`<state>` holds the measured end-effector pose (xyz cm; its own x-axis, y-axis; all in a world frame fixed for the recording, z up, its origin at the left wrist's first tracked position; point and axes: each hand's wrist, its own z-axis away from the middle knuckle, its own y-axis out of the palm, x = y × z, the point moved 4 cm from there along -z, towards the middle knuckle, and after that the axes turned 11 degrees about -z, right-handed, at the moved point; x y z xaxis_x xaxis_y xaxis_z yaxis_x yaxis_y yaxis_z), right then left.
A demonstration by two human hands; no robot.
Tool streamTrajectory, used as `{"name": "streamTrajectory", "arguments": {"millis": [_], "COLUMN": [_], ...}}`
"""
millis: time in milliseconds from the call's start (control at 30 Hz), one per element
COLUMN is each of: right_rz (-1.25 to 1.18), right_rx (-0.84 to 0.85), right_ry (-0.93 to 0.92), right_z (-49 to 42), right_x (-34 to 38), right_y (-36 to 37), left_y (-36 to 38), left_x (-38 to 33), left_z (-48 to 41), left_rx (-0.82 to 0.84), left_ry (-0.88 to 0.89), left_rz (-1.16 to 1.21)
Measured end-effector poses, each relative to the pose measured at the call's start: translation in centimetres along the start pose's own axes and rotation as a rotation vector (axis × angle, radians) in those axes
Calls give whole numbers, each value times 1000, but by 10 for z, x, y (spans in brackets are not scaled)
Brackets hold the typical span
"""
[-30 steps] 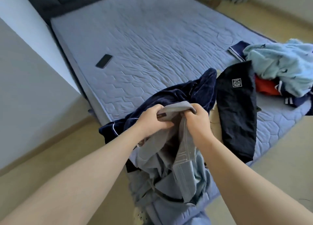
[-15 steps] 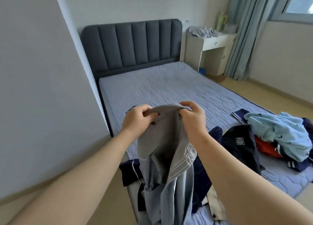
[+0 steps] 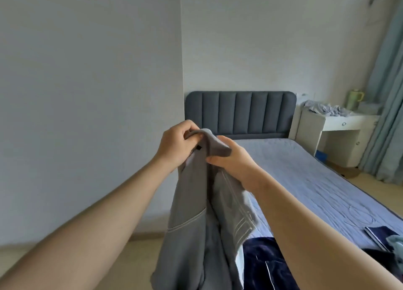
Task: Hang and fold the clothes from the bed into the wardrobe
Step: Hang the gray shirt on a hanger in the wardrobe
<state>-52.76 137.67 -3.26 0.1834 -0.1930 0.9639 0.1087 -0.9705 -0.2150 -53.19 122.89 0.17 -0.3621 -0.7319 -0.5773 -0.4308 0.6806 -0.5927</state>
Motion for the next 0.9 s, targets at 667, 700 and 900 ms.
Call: {"name": "streamTrajectory", "arguments": {"millis": [667,700,900], "right_rz": [-582,-592,-623], "right_rx": [245,260,343], "right_ry": [-28,-31,-43], "right_z": [5,8,21], "right_x": [138,143,176], "right_y": [370,393,526], "left_y": [-346,-366,-488], "left_x": [236,254,340], "left_z": [137,147,212], "left_rx": [-194,-187,-363], "left_ry": [-556,-603,-830], "left_rz": [-799,-804,-644]}}
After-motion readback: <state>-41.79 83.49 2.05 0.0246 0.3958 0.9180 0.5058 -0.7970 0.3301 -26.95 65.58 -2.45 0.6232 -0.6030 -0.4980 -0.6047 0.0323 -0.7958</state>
